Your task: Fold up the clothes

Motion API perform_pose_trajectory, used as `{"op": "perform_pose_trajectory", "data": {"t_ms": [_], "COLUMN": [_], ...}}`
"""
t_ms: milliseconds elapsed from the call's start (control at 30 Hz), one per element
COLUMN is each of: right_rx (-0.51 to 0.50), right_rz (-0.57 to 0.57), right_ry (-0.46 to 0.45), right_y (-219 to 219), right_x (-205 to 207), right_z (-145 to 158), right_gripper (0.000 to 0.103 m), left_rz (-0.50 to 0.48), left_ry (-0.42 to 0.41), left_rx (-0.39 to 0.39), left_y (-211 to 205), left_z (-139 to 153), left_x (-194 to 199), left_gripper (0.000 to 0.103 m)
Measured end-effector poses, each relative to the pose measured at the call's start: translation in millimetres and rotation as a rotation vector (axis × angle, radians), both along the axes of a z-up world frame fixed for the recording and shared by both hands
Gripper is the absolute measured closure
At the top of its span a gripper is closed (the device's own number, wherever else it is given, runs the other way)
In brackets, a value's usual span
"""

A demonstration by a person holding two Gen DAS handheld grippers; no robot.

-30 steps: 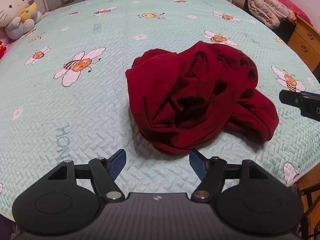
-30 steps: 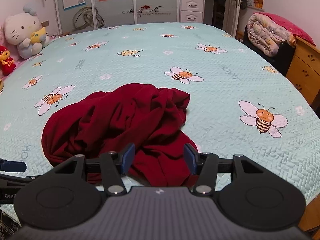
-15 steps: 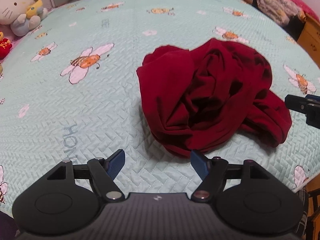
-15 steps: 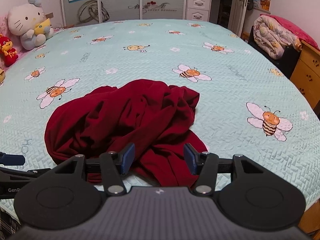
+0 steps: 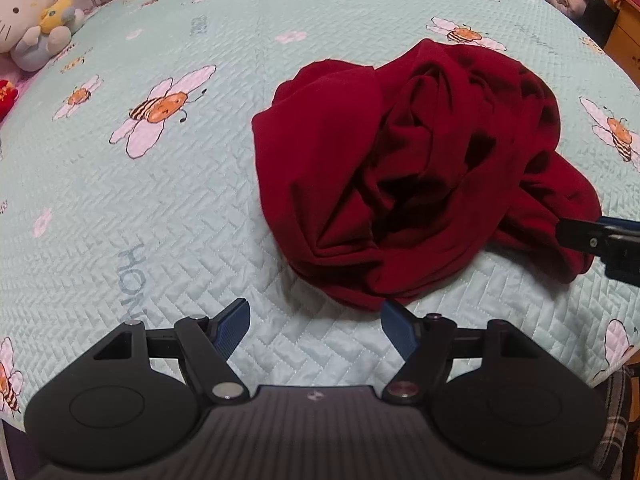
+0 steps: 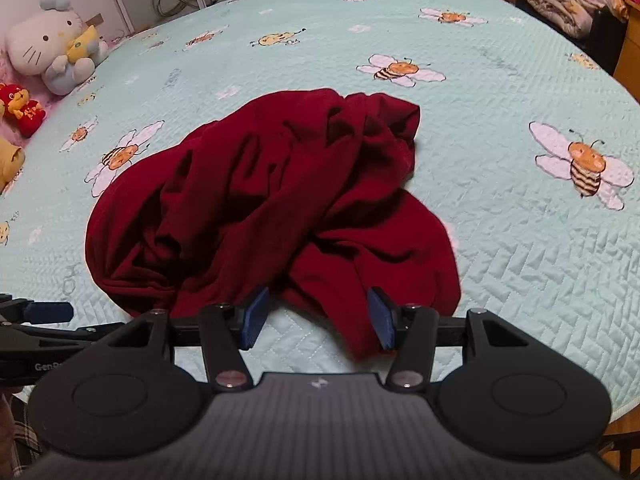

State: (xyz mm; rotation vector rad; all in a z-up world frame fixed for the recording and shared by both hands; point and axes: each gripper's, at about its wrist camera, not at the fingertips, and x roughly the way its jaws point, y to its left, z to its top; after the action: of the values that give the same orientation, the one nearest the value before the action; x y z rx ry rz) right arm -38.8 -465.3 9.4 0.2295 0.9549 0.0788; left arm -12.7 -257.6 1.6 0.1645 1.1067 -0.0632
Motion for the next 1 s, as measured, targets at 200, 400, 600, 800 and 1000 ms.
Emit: {"op": "perform_pose_trajectory", "data": {"t_ms": [200, 400, 600, 800, 1000], "right_rx": [-0.033, -0.046, -0.052, -0.086, -0.111], "right_rz": [-0.008, -0.010, 0.003, 0.004, 0.003], "right_ry": [0.003, 0.008, 0.000, -0.008, -0.019], "right_y": [-1.2, -0.3, 5.6, 10.5, 12.5], "right_x": [1.4, 2.7, 2.2, 0.9, -0.1], "right_z": [-6.5, -10.8, -10.0, -7.6, -5.3], "right_gripper": [0.048, 0.048, 0.048, 0.048, 0.048], "left_rz": [0.005, 0.000, -0.006, -0.008, -0.015], "left_ry": [-0.026, -0.046, -0.062, -0.071, -0.078], "left_rx": [0.021, 0.042, 0.056, 0.067, 0.083], "left_y": [-3.7, -5.7, -7.4, -8.9, -9.3], "left_z": [3.9, 6.3, 9.2, 10.7, 11.1], "left_x": [1.6, 2.0, 0.5, -1.1, -2.3], "left_gripper": [0.028, 0.028, 0.028, 0.028, 0.028]}}
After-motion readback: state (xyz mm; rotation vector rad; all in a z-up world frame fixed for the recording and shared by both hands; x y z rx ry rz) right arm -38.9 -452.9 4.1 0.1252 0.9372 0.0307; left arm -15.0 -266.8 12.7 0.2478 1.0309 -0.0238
